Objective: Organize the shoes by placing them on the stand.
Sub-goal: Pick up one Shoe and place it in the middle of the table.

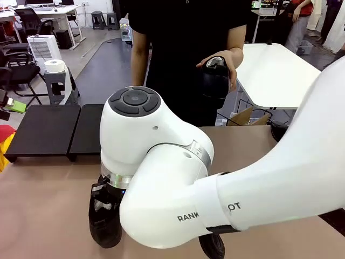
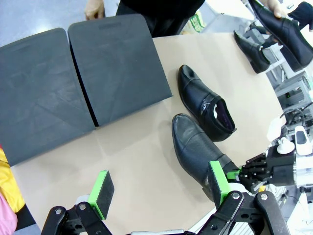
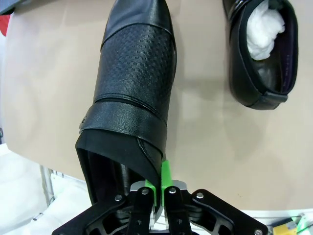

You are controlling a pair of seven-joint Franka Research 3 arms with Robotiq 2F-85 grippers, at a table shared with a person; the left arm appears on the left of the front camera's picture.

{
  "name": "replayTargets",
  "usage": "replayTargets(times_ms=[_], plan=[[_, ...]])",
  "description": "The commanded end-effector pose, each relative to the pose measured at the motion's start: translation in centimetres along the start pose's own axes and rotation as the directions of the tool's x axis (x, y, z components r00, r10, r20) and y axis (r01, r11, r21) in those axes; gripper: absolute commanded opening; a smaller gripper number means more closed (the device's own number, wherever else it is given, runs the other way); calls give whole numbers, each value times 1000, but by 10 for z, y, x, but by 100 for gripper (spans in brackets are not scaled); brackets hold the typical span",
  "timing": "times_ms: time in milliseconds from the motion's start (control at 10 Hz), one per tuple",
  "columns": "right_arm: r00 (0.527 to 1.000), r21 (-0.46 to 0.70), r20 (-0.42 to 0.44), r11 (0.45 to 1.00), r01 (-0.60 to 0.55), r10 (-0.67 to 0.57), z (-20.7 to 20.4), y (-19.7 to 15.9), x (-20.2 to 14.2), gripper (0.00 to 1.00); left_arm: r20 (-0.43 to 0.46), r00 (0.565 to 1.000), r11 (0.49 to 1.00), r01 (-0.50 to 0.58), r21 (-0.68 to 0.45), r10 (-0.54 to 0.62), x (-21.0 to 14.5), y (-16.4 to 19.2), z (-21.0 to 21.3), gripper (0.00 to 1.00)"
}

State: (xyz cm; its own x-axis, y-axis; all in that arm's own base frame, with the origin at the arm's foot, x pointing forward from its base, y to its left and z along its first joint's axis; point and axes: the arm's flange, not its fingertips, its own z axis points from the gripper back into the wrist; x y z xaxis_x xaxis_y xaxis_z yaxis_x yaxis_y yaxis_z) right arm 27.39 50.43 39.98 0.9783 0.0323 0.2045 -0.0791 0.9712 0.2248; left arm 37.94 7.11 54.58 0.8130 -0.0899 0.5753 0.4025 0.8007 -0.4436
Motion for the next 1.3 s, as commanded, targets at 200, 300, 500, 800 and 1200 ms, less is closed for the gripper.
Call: replayTargets(times_ms=[200, 300, 500, 800, 1200], plan=[[999, 13, 31, 1000, 29, -29, -29, 1, 1, 69, 8, 1000, 1000, 14, -12, -14, 0, 1, 0, 100], [1000, 15, 17, 1000, 22, -22, -34, 0, 2, 87, 8, 1000, 1000, 14, -12, -14, 0, 1, 0, 100], [1000, 17, 7, 999, 27, -27, -35, -3, 3, 100, 8, 1000, 1000, 14, -12, -14, 0, 1, 0, 100], [999, 68, 29, 997, 27, -28, -11, -3, 4, 100, 8, 1000, 1000, 14, -12, -14, 0, 1, 0, 100], [1000, 53, 11, 998, 26, -27, -11, 0, 7, 100, 8, 1000, 1000, 14, -12, -14, 0, 1, 0, 100]])
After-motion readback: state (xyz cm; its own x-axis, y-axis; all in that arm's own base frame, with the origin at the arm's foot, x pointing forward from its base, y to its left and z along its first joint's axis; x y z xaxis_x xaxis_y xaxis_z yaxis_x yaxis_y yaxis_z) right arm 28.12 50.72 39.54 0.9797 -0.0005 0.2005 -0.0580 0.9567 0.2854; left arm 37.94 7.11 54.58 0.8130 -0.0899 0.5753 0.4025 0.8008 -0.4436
